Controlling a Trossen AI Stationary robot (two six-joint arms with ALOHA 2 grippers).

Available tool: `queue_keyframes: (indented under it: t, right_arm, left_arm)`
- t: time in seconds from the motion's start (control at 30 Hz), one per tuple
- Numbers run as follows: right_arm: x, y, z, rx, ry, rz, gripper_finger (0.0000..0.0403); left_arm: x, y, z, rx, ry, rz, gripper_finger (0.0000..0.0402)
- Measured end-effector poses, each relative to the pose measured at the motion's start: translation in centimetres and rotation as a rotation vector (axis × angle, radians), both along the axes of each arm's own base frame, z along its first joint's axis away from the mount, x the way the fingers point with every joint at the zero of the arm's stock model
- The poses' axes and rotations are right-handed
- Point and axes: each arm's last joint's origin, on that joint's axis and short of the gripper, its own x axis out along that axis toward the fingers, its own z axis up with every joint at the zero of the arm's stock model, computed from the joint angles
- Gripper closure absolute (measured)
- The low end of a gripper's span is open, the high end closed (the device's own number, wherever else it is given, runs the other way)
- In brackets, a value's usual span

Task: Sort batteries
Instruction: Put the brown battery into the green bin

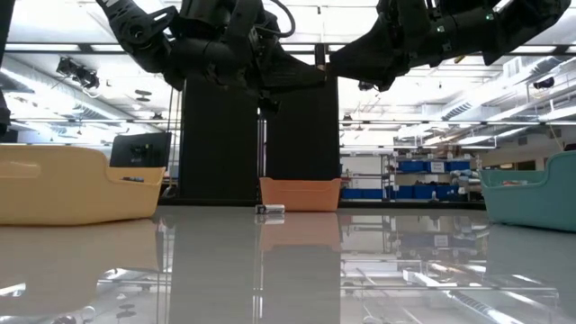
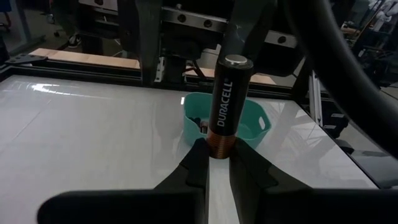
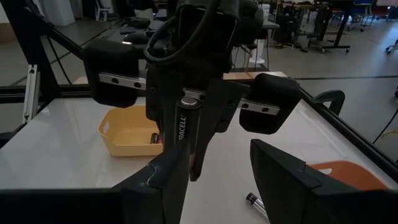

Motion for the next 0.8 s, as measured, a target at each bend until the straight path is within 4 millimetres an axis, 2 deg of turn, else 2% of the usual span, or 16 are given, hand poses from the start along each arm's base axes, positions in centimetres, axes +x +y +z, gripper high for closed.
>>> queue_keyframes:
  t: [0.57,0.8]
  right_arm:
    - [0.06,0.02,0.35,0.012,-0.039,0.004,0.0222]
    - [0.13,0.37,0.90,0.053,-0.098,0.109,0.0224]
  left_arm:
    - [0.01,0.01,0.08,0.002,-0.008,0.004,0.0358]
    - [0.04,0.01,0.24,0.003,-0.026,0.004,0.0358]
